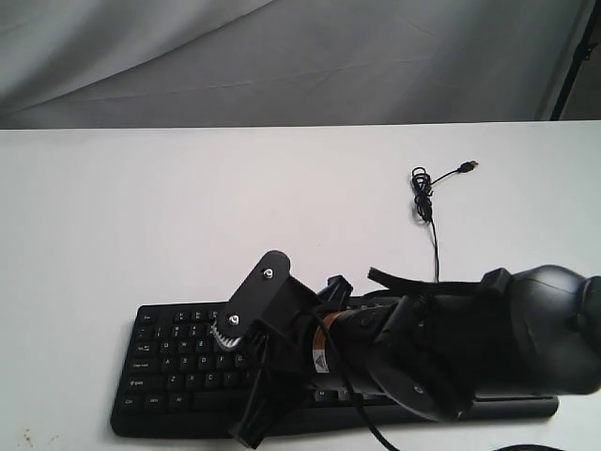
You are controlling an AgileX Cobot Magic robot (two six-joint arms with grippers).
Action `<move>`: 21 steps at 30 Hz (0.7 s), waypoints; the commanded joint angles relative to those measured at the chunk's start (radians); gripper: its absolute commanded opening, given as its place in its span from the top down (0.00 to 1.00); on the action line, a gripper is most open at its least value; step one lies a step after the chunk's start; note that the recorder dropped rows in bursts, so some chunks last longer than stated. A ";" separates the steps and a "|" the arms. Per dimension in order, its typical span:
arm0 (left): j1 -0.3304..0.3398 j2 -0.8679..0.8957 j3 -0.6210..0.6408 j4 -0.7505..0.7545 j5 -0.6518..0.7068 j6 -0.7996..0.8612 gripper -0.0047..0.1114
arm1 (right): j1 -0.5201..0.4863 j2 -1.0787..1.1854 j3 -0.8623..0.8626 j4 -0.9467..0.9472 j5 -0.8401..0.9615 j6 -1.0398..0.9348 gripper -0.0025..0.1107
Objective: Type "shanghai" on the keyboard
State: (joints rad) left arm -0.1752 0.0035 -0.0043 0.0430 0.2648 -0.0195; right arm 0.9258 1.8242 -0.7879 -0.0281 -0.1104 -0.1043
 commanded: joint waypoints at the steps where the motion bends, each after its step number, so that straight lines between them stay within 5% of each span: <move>1: -0.004 -0.003 0.004 0.005 -0.006 -0.003 0.96 | -0.009 0.007 -0.042 -0.011 0.009 -0.004 0.98; 21: -0.004 -0.003 0.004 0.005 -0.006 -0.003 0.96 | 0.004 0.068 -0.082 -0.025 -0.003 -0.004 0.98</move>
State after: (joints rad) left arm -0.1752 0.0035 -0.0043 0.0430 0.2648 -0.0195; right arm 0.9275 1.8924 -0.8662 -0.0398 -0.1032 -0.1058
